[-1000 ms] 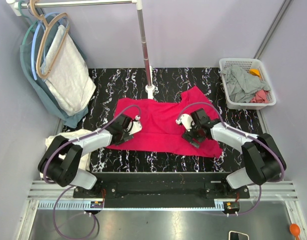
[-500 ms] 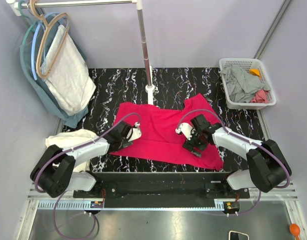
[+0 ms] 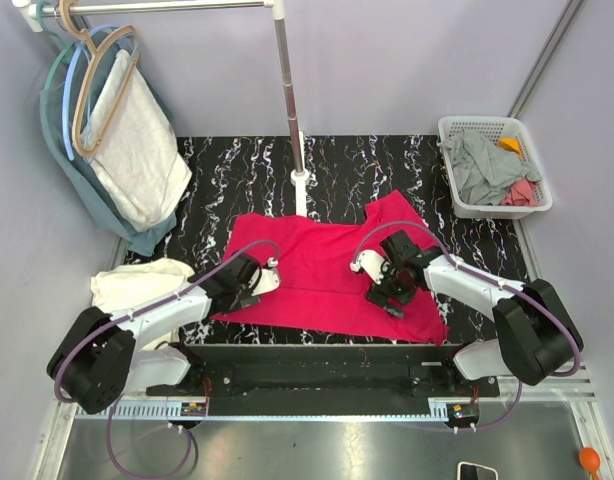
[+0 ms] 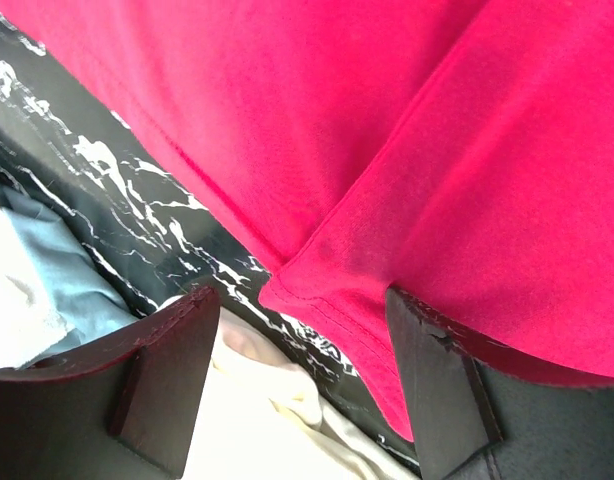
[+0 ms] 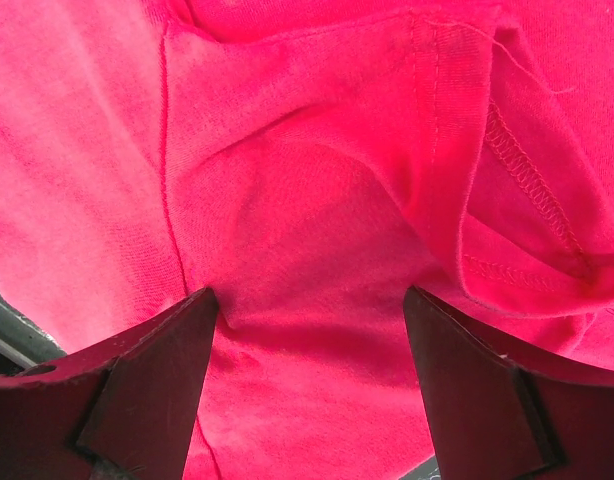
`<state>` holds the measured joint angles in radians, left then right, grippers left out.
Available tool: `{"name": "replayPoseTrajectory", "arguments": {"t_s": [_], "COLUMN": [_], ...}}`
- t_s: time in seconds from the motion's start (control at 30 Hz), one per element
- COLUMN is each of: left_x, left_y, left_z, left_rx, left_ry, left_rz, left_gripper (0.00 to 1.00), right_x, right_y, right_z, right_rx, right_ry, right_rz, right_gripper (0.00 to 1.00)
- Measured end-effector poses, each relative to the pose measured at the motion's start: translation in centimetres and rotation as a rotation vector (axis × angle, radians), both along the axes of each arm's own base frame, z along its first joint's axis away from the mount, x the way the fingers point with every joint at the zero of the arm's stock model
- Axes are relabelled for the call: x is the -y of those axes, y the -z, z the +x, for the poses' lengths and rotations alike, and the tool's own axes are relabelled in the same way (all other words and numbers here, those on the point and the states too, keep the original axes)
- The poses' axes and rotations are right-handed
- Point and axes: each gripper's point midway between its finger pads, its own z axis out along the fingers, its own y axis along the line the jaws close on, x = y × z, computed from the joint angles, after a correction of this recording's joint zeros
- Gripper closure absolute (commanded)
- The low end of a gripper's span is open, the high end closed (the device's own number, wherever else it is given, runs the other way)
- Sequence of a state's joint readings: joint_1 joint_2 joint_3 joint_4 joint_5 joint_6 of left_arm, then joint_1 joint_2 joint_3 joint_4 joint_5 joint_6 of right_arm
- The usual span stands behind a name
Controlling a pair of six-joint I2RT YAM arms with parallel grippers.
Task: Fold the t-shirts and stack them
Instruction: Fold the tshirt
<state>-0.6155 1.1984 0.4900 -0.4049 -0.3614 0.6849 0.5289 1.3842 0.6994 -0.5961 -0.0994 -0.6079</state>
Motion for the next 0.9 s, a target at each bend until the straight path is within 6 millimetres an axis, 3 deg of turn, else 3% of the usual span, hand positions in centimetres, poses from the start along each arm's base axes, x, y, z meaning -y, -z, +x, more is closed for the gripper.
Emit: {"name": "replayPoseTrajectory", "arguments": {"t_s": [0.6, 0.9], "left_x": [-1.2, -1.3], "left_y": [0.3, 0.2], "left_z": [-3.6, -4.3], "left_rx": [-0.139, -0.173], "left_ry": [0.142, 0.159], "left_rz": [0.07, 0.069], "left_gripper": [0.25, 0.24], "right_x": [0.0, -0.1], "right_y": [0.1, 0.1], "right_z": [-0.6, -1.1], "right_rx": [-0.017, -0.033], "right_ry": [-0.035, -0.048], "right_rz": [-0.007, -0.009], "right_gripper": [0.14, 0.14]}}
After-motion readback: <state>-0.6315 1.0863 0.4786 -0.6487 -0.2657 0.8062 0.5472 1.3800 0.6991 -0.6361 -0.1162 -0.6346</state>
